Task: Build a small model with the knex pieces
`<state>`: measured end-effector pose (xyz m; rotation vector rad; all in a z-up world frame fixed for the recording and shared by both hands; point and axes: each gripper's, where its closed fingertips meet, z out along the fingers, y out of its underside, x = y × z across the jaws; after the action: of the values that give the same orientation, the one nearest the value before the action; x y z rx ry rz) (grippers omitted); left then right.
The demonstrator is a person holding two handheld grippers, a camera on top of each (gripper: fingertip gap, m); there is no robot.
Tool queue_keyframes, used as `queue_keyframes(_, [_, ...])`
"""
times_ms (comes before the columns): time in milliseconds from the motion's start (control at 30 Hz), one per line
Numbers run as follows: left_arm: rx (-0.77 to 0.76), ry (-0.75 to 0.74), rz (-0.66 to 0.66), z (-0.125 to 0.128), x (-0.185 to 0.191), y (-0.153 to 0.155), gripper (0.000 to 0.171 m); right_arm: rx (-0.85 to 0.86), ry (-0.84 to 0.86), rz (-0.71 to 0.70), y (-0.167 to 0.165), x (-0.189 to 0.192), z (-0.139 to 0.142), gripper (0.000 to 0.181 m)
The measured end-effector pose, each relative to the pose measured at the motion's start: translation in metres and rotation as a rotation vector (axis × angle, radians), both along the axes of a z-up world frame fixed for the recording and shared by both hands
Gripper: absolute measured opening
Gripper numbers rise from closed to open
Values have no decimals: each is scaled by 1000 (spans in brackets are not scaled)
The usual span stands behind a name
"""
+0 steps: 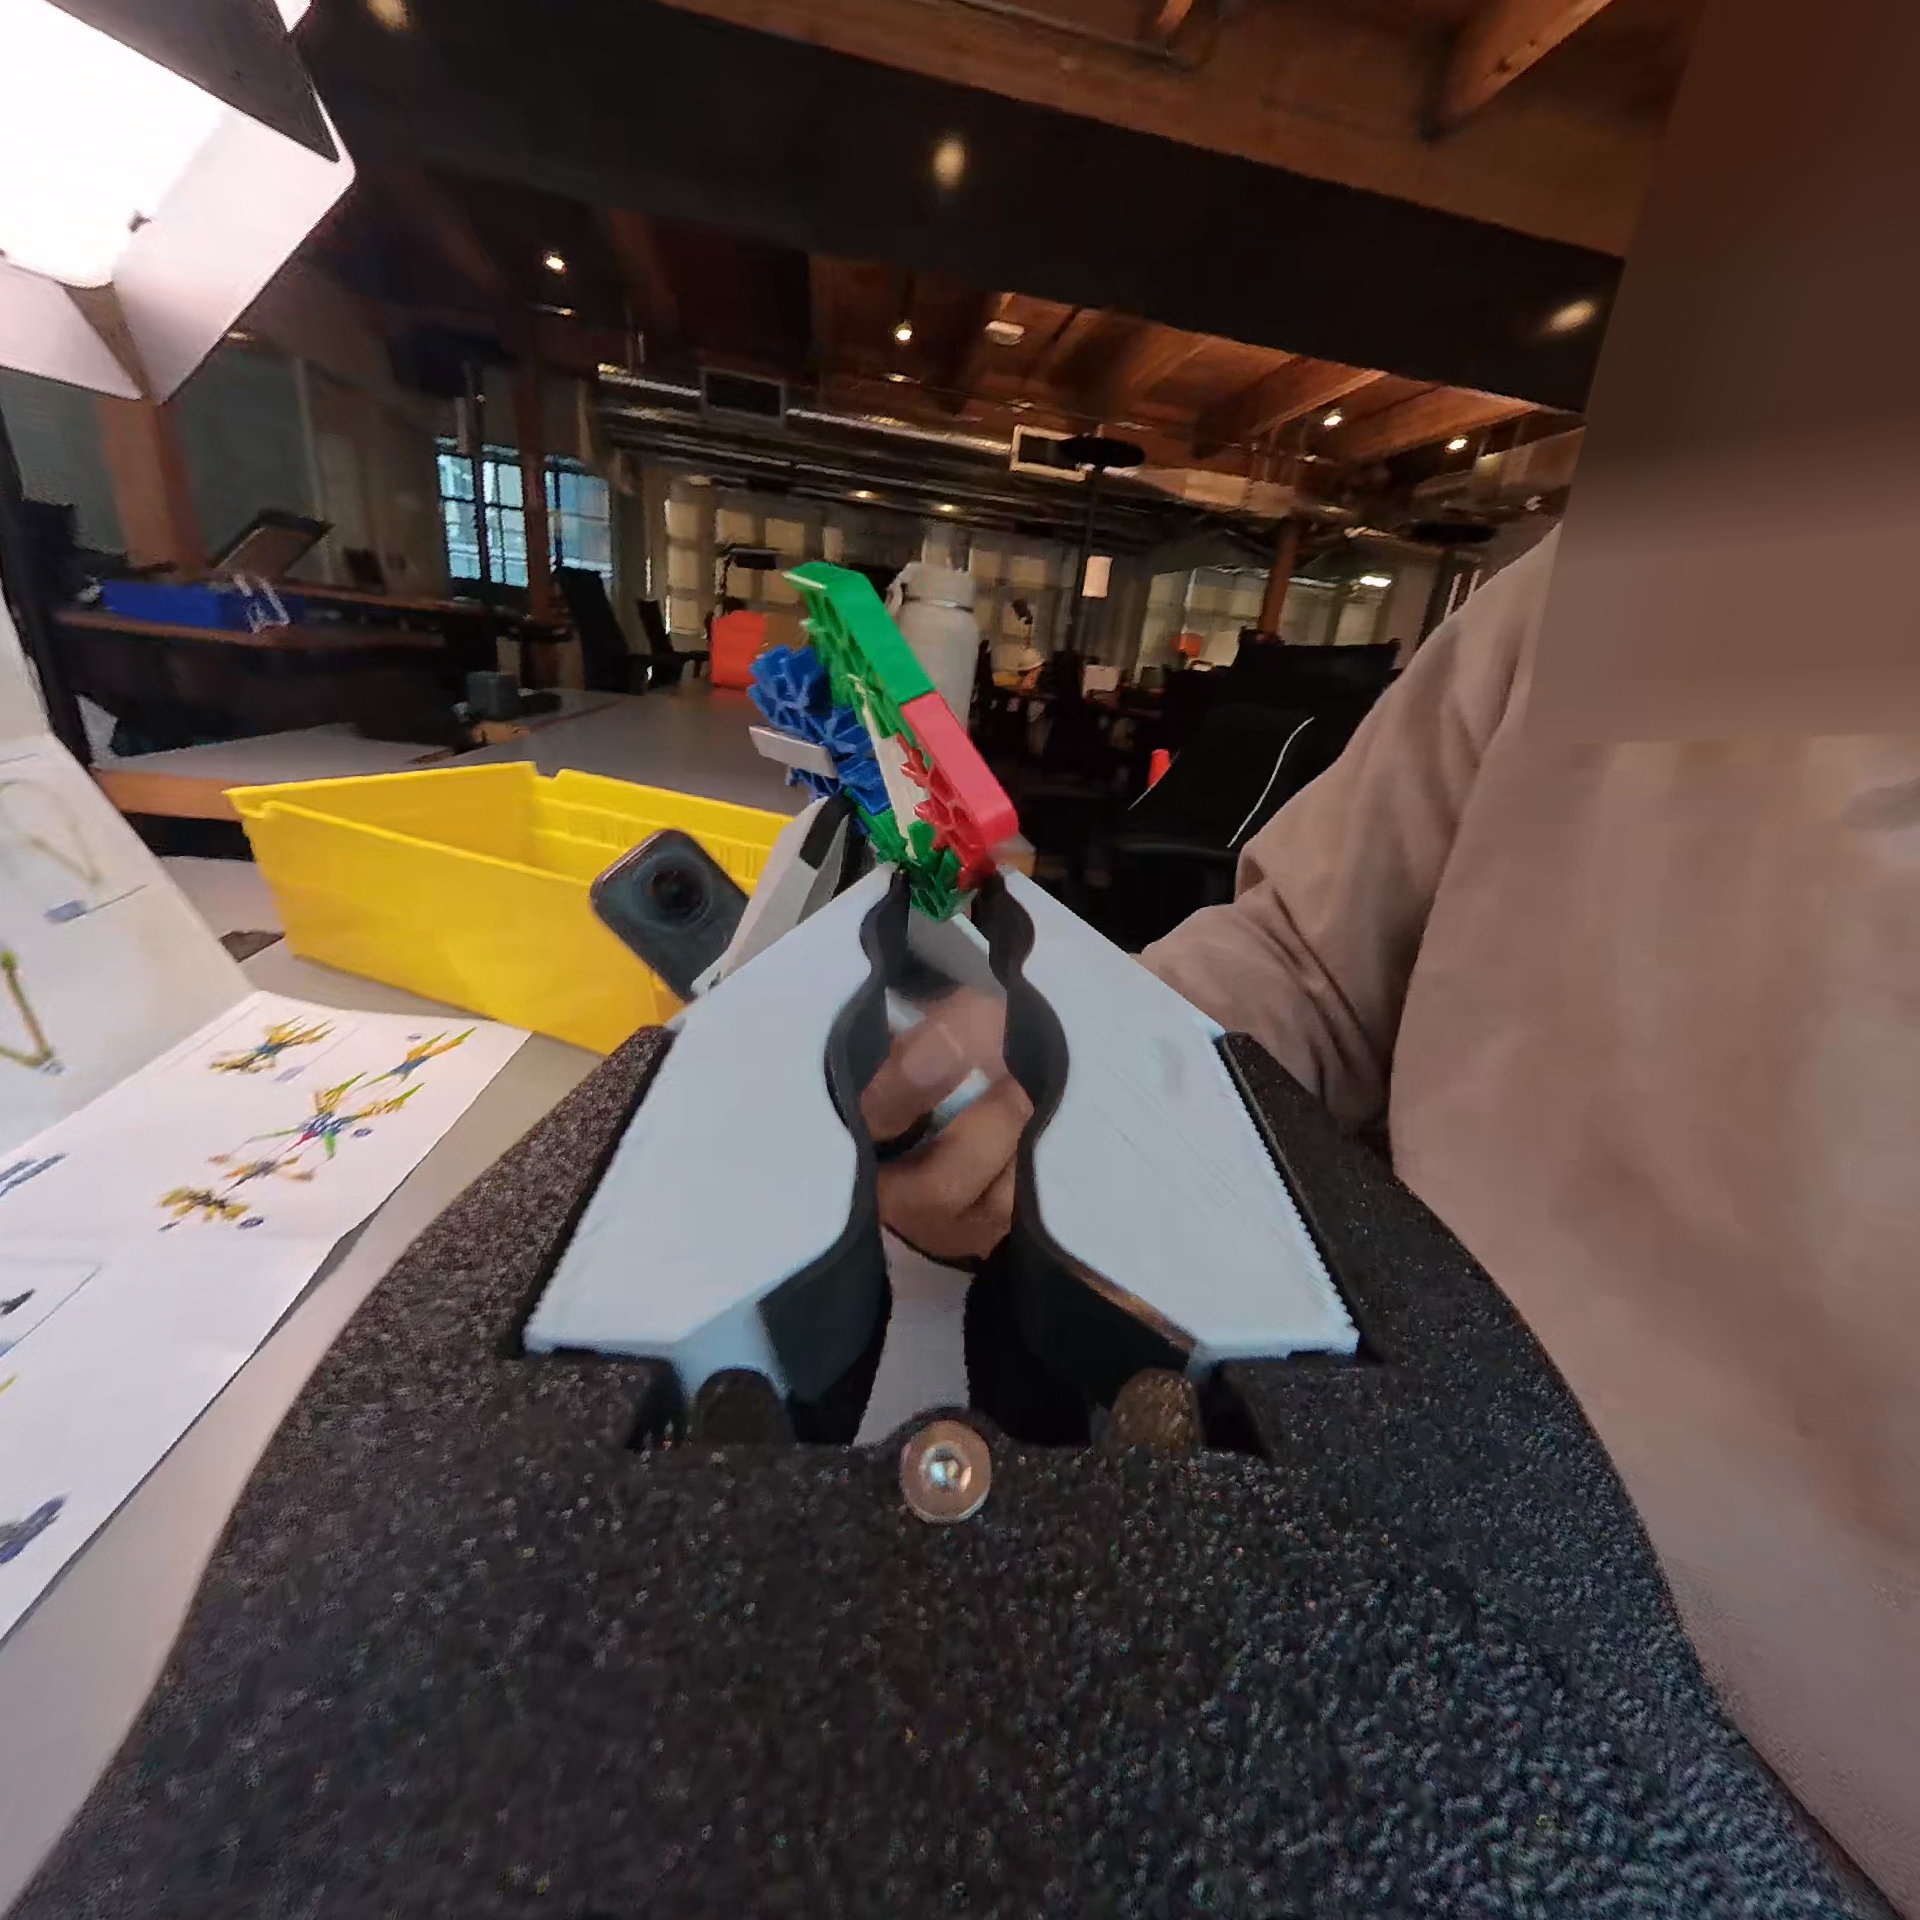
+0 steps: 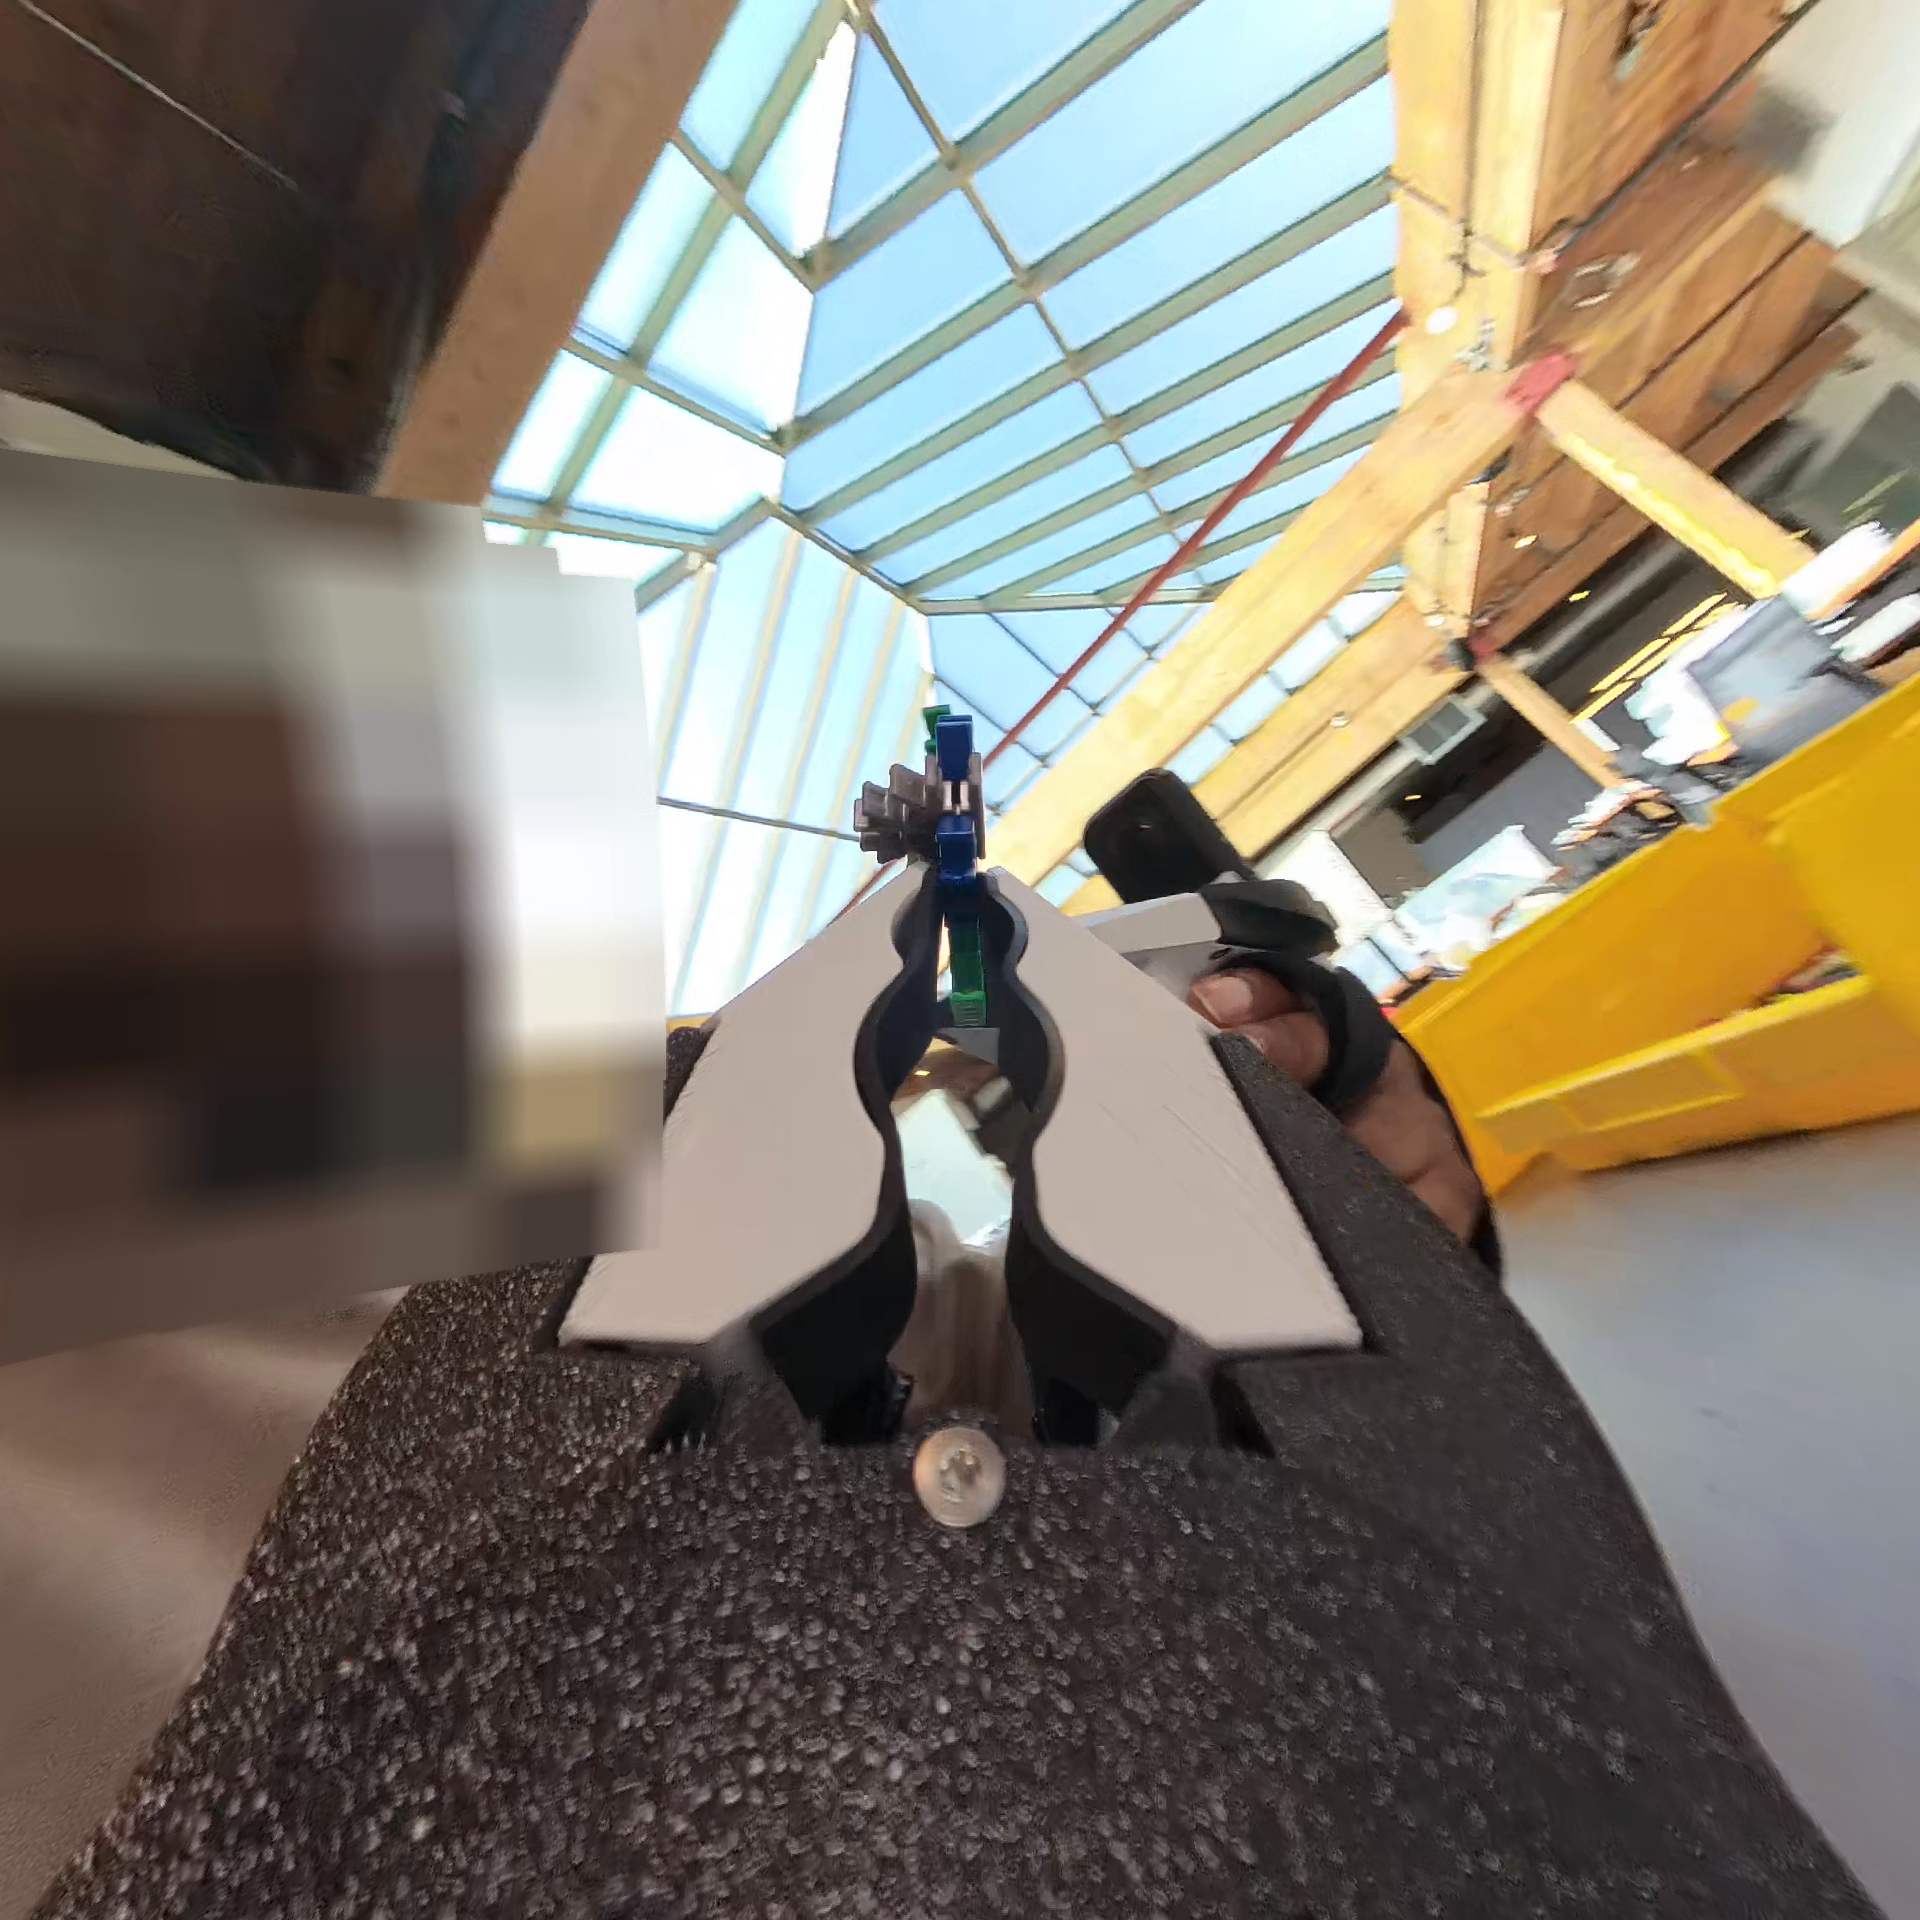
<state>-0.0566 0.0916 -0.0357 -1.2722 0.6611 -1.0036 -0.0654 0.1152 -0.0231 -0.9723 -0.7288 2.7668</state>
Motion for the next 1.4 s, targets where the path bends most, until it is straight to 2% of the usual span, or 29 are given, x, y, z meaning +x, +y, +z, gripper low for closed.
queue_keyframes(33, [-12, 32, 36, -4, -2, 4, 14, 46, -24, -59, 3, -2, -3, 4])
queue_keyframes(100, [-55, 94, 114, -13, -7, 14, 25, 135, -103, -179, 8, -10, -10, 3])
queue_keyframes(167, [-128, 153, 169, -25, -8, 23, 25, 258, -183, -284, 8, -21, -22, 3])
queue_keyframes(200, [-158, 164, 196, -30, -10, 27, 23, 328, -210, -316, 5, -25, -27, 4])
queue_keyframes(233, [-179, 170, 217, -33, -11, 29, 7, 390, -214, -340, 1, -26, -28, 5])
queue_keyframes(333, [-208, 193, 173, -39, -11, 24, 5, 581, -228, -363, -5, -24, -31, 8])
queue_keyframes(433, [-228, 205, 101, -40, -3, 15, 4, 700, -251, -312, -7, -21, -35, 29])
queue_keyframes(533, [-291, 166, 23, -42, 5, 9, 5, 682, -191, -127, -22, -10, -31, 46])
queue_keyframes(567, [-321, 151, -4, -45, 8, 8, 5, 669, -176, -58, -29, -6, -30, 44])
queue_keyframes(600, [-347, 138, -30, -48, 11, 6, 5, 695, -185, -56, -31, -8, -33, 35])
queue_keyframes(667, [-405, 103, -59, -51, 14, 6, 4, 741, -199, -108, -30, -12, -38, 29])
queue_keyframes(733, [-473, 37, -70, -51, 12, 9, 4, 702, -224, -134, -21, -13, -36, 27])
queue_keyframes(833, [-543, -26, -23, -54, 1, 17, 5, 694, -313, -205, 0, -17, -42, 23])
queue_keyframes(967, [-477, 54, 130, -58, -24, 27, 12, 661, -404, -246, 17, -16, -54, 23])
queue_keyframes(1033, [-441, 61, 179, -52, -33, 29, 23, 696, -440, -243, 15, -17, -62, 23])
queue_keyframes(1100, [-425, 69, 200, -50, -36, 30, 27, 768, -445, -214, 4, -19, -69, 23])
queue_keyframes(1133, [-428, 76, 193, -52, -35, 30, 27, 805, -442, -200, -3, -19, -72, 23])
queue_keyframes(1200, [-440, 110, 169, -58, -30, 27, 9, 857, -458, -227, -6, -23, -77, 23])
queue_keyframes(1267, [-436, 129, 209, -59, -33, 29, 8, 862, -465, -270, -2, -25, -77, 23])
queue_keyframes(1400, [-441, 48, 239, -51, -35, 34, 7, 808, -433, -338, 3, -27, -67, 22])
